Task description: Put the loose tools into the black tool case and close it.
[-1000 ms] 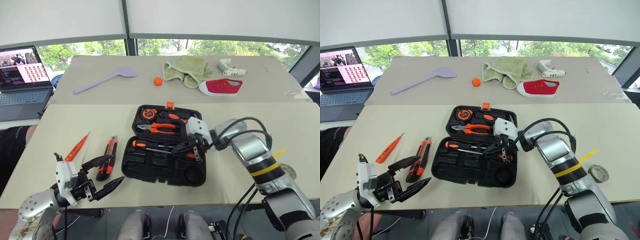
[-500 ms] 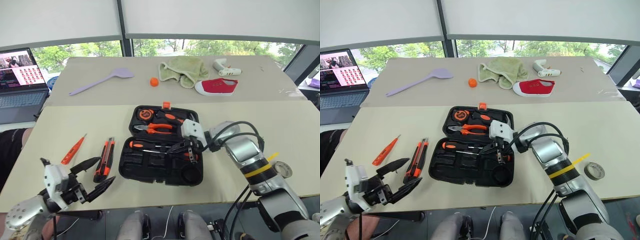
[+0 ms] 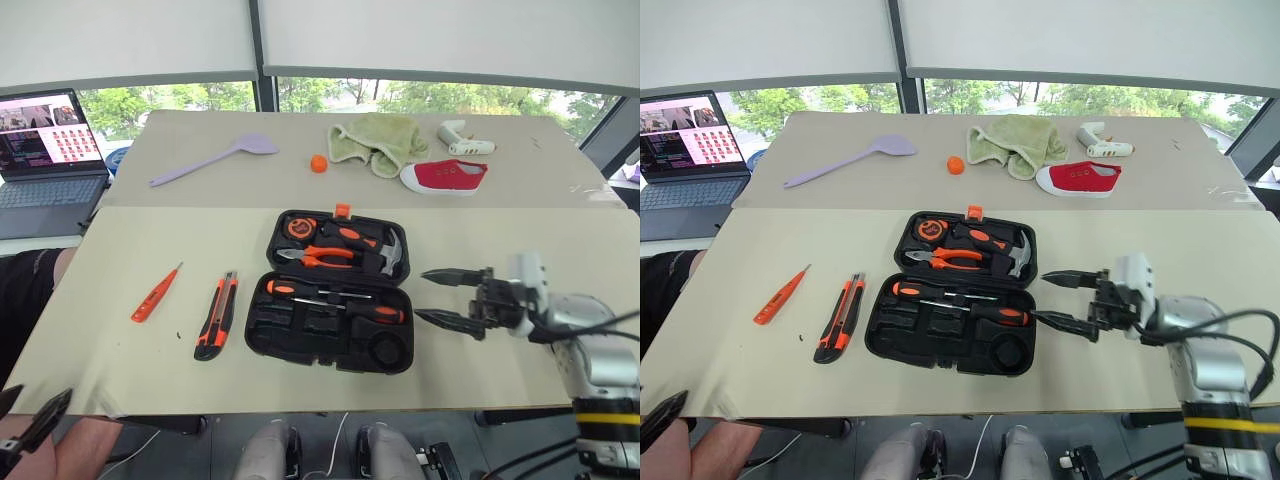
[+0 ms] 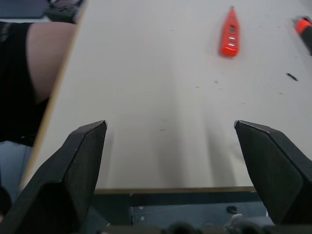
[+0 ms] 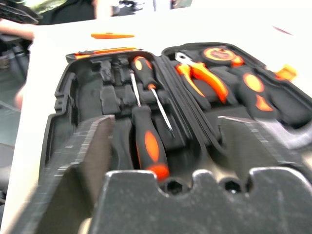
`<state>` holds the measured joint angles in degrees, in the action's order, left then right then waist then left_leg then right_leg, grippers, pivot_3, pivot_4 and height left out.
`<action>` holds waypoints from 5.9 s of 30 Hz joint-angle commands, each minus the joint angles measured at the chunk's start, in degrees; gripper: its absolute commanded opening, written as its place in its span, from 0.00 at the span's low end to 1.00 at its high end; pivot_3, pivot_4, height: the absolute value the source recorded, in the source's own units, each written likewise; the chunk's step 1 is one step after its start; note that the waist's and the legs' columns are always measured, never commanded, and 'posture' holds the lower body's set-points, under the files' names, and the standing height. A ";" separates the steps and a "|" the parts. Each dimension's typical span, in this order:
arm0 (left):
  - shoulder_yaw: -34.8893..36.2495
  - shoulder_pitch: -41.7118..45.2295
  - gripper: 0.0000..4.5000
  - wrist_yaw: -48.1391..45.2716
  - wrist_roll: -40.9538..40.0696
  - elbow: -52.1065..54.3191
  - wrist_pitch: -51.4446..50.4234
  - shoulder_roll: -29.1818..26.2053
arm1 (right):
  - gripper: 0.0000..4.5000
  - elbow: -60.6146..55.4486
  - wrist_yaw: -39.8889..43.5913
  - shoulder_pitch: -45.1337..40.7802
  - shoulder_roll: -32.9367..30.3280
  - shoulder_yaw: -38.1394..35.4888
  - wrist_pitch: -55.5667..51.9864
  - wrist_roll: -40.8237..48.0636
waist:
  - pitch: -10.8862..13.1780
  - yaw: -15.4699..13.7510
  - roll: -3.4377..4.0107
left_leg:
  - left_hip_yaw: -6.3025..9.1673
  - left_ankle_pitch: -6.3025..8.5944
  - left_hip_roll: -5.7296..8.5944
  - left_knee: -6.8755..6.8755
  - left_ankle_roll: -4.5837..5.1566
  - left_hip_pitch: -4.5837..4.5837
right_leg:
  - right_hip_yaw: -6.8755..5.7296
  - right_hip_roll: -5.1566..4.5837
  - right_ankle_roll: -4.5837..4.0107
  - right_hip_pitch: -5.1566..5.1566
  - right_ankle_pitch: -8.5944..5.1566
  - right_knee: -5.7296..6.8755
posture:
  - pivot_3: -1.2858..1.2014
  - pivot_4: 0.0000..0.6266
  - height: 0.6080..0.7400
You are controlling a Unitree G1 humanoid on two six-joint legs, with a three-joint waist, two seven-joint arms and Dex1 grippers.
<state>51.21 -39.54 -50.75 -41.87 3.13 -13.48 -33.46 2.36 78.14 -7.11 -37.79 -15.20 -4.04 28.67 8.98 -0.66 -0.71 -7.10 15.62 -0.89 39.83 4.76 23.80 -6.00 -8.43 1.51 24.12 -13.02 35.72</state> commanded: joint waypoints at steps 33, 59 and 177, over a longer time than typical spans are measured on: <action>-34.21 46.67 0.14 2.13 17.86 -13.13 -13.44 -18.58 | 1.00 -20.69 -10.39 -2.59 -5.04 2.24 -8.06 7.23 | 0.07 -0.36 0.02 | -0.35 -0.52 -0.04 -0.11 -0.77 -0.08 | 0.26 0.28 -0.16 -0.04 0.08 0.40 | 0.52 0.24 1.00; -69.92 69.59 0.14 -21.30 33.31 5.14 0.75 -13.41 | 1.00 -29.03 -10.68 14.87 -10.42 -8.28 -13.22 11.78 | 0.21 -0.55 -0.26 | -0.61 -0.80 -0.14 0.03 -0.04 -0.03 | 0.56 0.72 -0.08 -0.06 0.14 0.33 | 0.52 0.24 1.00; -6.83 18.17 0.99 -8.78 16.67 1.33 2.75 -10.33 | 1.00 -8.52 -1.66 13.61 -5.22 -4.84 6.64 6.45 | 0.21 0.39 -0.28 | -0.61 -0.68 -0.30 0.15 0.09 -0.35 | 0.58 0.51 -0.07 -0.14 0.19 0.30 | 0.52 0.24 1.00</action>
<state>39.66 -19.23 -60.90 -25.79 4.51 -11.68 -43.84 -6.14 75.46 7.33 -43.20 -18.97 1.13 33.95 9.19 -0.27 -0.99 -7.70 14.98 -1.20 39.96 4.82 23.41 -5.44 -7.98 1.43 24.03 -12.83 35.98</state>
